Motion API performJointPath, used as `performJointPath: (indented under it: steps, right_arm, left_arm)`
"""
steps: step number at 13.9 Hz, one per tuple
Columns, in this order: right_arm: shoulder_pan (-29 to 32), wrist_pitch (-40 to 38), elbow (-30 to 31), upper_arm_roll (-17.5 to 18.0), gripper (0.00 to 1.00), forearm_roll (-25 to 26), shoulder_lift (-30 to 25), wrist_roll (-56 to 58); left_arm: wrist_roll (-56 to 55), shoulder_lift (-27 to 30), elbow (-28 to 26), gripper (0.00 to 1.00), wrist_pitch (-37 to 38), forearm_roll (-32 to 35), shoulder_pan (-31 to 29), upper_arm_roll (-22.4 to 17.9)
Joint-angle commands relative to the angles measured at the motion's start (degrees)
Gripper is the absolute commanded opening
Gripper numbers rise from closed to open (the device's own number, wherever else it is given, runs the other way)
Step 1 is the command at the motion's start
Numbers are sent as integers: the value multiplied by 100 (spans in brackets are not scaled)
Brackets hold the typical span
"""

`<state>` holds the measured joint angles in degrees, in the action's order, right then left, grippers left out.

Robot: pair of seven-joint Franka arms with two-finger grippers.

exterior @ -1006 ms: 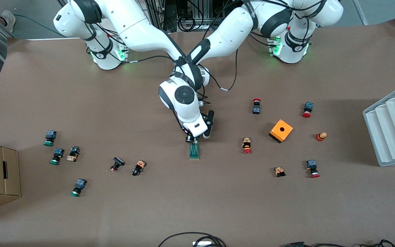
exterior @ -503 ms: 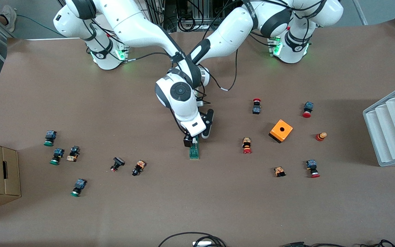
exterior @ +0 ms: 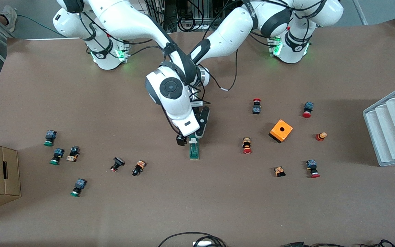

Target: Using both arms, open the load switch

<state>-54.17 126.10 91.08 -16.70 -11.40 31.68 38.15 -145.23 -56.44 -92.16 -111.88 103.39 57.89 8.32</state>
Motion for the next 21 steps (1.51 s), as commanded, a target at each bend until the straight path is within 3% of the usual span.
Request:
performJointPath:
  steps: [1,5,10,11,13,15,19,21]
  right_arm:
    - [152,-489,-187,27,100,-370,-241,-9]
    - [792,-910,-187,27,100,-1073,-724,-149]
    - [1435,-1306,-187,27,100,-1276,-1181,-981]
    - [1462,-1420,-187,18,100,-1294,-1252,-1429]
    - [1584,-1473,-178,1,100,-1277,-1410,-2063]
    - [1690,-1684,-178,-17,100,-1198,-1515,-2443]
    - [2137,-1956,-125,9,100,-14,-1771,-2927]
    - [2567,-2123,-116,62,100,277,-1806,-2936]
  left_arm:
    - [-67,-244,136,52,-150,23,-41,-59]
    - [-67,-236,136,52,-150,23,-41,-59]
    - [-67,-227,136,55,-150,23,-41,-59]
    - [-93,-227,136,64,-150,14,-41,-59]
    - [-76,-209,136,99,-159,14,-41,-50]
    - [-32,-192,136,99,-159,5,-41,-58]
    - [-23,-113,136,100,-168,-56,-50,-41]
    - [29,-34,136,100,-212,-178,-59,-15]
